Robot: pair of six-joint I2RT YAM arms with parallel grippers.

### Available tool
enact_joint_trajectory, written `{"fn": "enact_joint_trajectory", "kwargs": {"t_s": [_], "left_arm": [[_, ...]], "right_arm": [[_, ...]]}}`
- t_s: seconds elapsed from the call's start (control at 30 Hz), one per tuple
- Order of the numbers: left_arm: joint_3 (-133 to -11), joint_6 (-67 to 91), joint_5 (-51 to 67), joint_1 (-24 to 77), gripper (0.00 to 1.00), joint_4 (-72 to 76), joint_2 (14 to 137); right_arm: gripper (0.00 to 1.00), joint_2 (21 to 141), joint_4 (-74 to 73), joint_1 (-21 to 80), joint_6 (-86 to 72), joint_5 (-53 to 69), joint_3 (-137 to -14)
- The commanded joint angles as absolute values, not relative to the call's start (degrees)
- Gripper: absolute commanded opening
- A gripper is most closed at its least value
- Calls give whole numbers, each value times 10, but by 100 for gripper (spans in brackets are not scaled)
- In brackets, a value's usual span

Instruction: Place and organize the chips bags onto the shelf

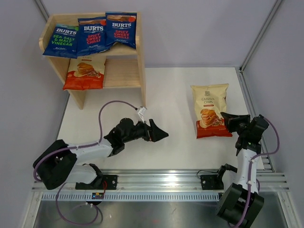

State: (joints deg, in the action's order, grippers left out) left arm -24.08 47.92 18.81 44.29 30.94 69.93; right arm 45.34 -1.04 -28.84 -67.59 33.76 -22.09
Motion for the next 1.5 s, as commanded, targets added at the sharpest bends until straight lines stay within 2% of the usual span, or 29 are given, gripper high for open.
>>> {"fn": "enact_joint_trajectory", "kwargs": {"t_s": [0.0,0.27,0.4,0.63,1.07,1.13,1.27,1.47], "left_arm": [[-296,476,165,471,99,500,760],[-397,486,222,496,99,738,946],[-456,482,234,497,99,752,998],[-499,453,210,497,99,737,1002],[-446,403,167,497,99,719,954],[-446,403,184,497,99,759,951],[-454,447,296,498,99,903,961],[-473,451,323,514,99,938,939]], "right_arm": [[0,436,3,-267,-729,371,-283],[0,423,-10,-212,-790,406,-373],[0,411,-6,-184,-814,415,-401],[0,370,32,-149,-879,417,-403],[0,358,40,-120,-903,438,-463],[0,354,50,-113,-911,441,-468],[0,352,61,-109,-911,452,-481],[0,354,101,-103,-938,470,-481]]}}
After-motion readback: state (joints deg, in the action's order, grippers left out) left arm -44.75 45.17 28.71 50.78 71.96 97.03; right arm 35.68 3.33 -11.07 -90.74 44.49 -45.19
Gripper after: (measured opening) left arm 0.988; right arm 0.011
